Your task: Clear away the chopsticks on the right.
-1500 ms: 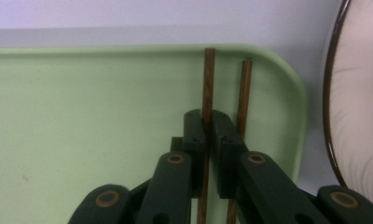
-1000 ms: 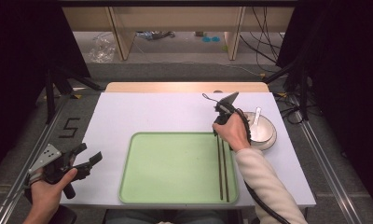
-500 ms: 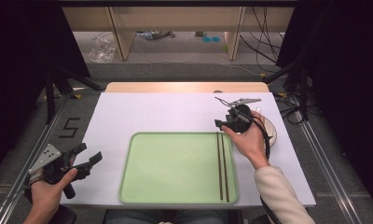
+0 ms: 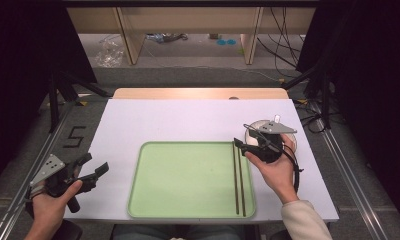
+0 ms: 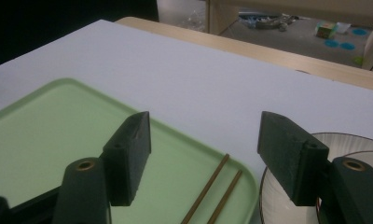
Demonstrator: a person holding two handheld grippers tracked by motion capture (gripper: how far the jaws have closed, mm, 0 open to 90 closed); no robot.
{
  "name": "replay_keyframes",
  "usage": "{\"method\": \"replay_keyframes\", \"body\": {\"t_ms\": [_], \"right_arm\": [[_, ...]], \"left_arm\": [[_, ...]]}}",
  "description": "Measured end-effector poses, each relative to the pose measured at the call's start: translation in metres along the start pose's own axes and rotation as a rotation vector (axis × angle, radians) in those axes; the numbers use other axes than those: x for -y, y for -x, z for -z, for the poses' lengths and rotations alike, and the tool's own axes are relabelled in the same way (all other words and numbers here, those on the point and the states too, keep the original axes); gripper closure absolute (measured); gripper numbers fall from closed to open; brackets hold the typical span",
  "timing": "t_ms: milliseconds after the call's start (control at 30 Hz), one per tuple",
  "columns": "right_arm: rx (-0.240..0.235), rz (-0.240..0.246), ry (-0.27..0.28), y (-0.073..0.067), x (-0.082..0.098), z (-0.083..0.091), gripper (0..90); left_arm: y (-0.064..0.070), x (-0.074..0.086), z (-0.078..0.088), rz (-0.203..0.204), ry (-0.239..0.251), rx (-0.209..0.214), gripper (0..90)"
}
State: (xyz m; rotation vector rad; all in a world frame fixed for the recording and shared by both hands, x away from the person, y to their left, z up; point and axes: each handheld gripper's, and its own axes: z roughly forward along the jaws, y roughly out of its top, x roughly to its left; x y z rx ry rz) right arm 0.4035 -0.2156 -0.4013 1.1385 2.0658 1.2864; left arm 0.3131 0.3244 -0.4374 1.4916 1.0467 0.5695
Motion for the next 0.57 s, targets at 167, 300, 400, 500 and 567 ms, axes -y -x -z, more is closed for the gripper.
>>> {"method": "replay_keyframes", "body": {"t_ms": [167, 300, 400, 500, 567], "right_arm": [[0.005, 0.006, 0.013, -0.002, 0.010, 0.007, 36.0], [-0.001, 0.007, 0.012, -0.005, 0.017, 0.011, 35.9], [0.019, 0.014, 0.012, -0.007, 0.019, 0.014, 35.9], [0.004, 0.013, 0.022, -0.008, 0.020, 0.012, 35.9], [0.016, 0.016, 0.021, -0.007, 0.020, 0.012, 35.7]], "left_arm": [[0.001, 0.000, 0.000, -0.002, -0.006, 0.000, 20.2], [0.001, 0.000, 0.000, -0.001, -0.008, 0.000, 20.2], [0.001, 0.000, 0.000, 0.000, -0.009, 0.001, 20.2], [0.001, 0.000, 0.000, 0.001, -0.009, -0.001, 20.2], [0.001, 0.000, -0.001, 0.000, -0.009, -0.001, 20.2]]}}
